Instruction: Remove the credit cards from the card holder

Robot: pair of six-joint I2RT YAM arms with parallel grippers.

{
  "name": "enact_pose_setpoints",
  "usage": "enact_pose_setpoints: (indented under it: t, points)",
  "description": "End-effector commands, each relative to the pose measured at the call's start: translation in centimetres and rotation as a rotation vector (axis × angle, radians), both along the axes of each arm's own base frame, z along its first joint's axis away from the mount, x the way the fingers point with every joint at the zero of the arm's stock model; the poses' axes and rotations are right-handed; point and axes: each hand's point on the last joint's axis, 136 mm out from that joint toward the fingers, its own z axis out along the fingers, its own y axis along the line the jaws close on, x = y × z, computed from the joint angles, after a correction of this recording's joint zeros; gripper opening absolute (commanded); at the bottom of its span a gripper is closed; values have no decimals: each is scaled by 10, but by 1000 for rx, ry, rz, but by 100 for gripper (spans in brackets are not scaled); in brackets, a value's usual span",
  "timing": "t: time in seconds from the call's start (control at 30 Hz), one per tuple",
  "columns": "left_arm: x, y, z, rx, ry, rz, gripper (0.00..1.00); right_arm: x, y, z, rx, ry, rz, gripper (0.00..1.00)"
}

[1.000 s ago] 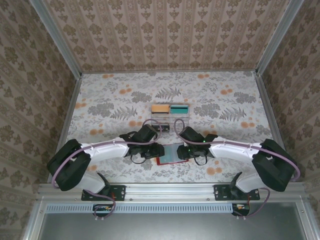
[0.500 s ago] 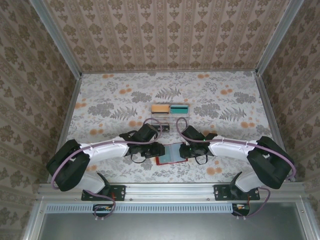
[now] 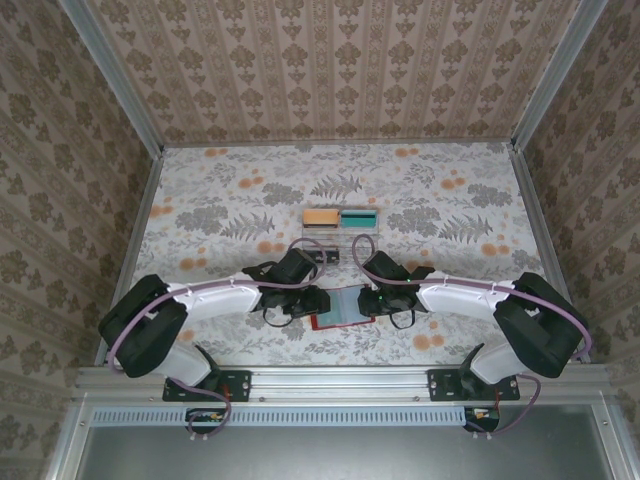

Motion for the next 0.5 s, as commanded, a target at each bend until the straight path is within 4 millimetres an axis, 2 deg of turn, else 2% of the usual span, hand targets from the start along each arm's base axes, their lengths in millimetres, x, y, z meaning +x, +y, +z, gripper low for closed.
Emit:
enact_pose_setpoints:
  t: [0.0,0.2,0.47]
  points:
    - [-4,-4,-3,9,24,-18,39,-15,-8,-17,-24,70,-9,25]
    - [-6,-15,-4,-11,32,-51,39,-15,-7,-18,-23,76,-7,25]
    - [-1,-29,10,-75,-1,-72,43,-17,-8,-21,-27,83,-10,25]
